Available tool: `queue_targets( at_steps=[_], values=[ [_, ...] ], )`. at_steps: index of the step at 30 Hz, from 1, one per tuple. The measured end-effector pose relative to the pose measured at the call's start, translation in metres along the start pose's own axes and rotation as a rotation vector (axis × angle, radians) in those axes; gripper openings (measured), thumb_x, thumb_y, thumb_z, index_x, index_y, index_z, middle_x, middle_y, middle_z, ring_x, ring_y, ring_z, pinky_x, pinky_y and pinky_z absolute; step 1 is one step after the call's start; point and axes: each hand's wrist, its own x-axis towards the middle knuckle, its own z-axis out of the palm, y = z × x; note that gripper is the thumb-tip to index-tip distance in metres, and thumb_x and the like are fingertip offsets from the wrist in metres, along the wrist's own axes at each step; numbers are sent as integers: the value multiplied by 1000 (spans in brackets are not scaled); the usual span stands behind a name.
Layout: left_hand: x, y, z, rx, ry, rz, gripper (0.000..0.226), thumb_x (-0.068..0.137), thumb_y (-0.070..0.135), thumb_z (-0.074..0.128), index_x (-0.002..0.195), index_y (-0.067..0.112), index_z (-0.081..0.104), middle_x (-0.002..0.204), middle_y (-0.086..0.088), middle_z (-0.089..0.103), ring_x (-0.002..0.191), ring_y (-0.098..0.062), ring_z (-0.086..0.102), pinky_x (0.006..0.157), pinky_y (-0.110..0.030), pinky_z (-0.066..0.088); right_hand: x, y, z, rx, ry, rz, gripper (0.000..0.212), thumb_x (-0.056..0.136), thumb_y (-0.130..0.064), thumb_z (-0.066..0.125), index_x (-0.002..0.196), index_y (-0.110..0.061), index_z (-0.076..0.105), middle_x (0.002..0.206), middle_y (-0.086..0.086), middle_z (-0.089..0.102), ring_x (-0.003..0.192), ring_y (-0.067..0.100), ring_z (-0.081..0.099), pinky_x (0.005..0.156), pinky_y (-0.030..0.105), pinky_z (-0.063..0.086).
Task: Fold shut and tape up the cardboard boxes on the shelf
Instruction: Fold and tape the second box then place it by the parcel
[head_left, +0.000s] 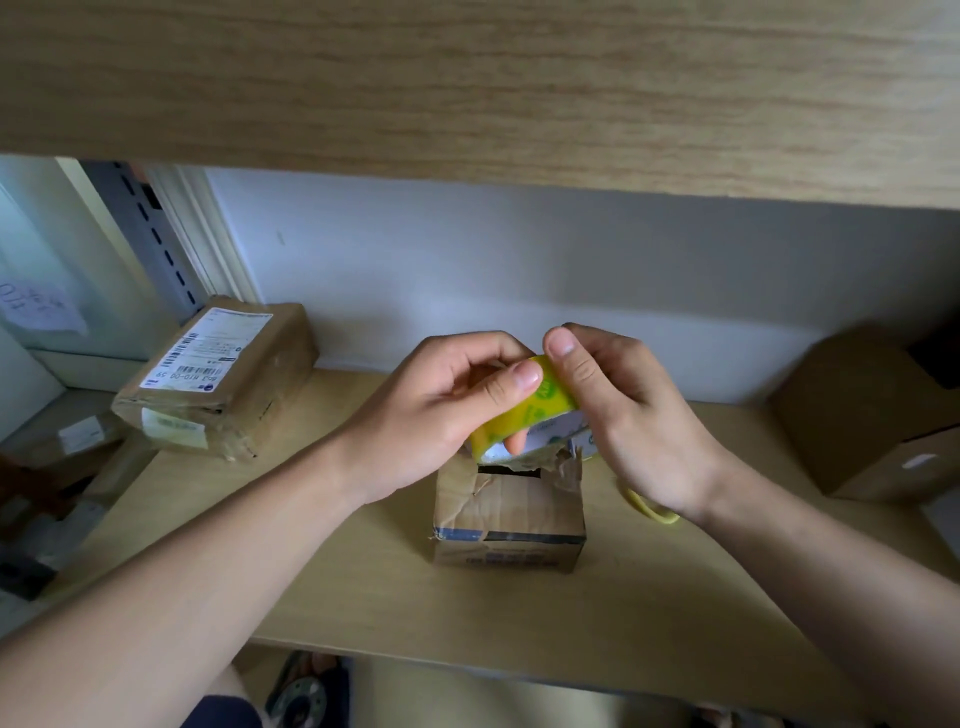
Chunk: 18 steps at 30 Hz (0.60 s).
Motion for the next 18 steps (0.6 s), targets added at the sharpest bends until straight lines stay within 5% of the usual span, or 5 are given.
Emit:
queue_targets(
  at_steps=[4, 13, 16, 18],
  values=[
    [3, 0, -3, -48, -7, -17, 23, 102, 23, 52, 89, 8, 64, 70, -11, 65, 69, -23, 61, 70, -33, 49, 0, -4, 1, 53, 32, 9, 58, 103, -59, 41, 83, -6, 53, 75, 22, 68, 82, 52, 62, 80, 66, 52],
    [4, -4, -5, -90, -6, -51, 26, 99, 18, 49, 99, -3, 64, 78, -22, 65, 73, -30, 63, 75, -40, 49, -1, -14, 2, 62, 67, 35, 57, 104, -49, 42, 81, 3, 49, 79, 35, 55, 75, 46, 54, 76, 65, 46],
    [4, -6, -7, 1, 31, -6, 24, 98, 18, 53, 104, 0, 67, 90, -26, 67, 85, -43, 60, 79, -45, 47, -1, -15, 2, 49, 91, 39, 52, 103, -45, 43, 76, -2, 47, 68, 16, 46, 67, 35, 42, 66, 53, 40],
    [3, -6, -10, 128, 85, 74, 21, 97, 19, 60, 114, 11, 68, 96, -12, 72, 92, -33, 66, 81, -42, 49, -1, -14, -1, 44, 94, 51, 51, 103, -46, 44, 74, -5, 46, 69, 7, 39, 66, 25, 37, 62, 50, 35]
  ],
)
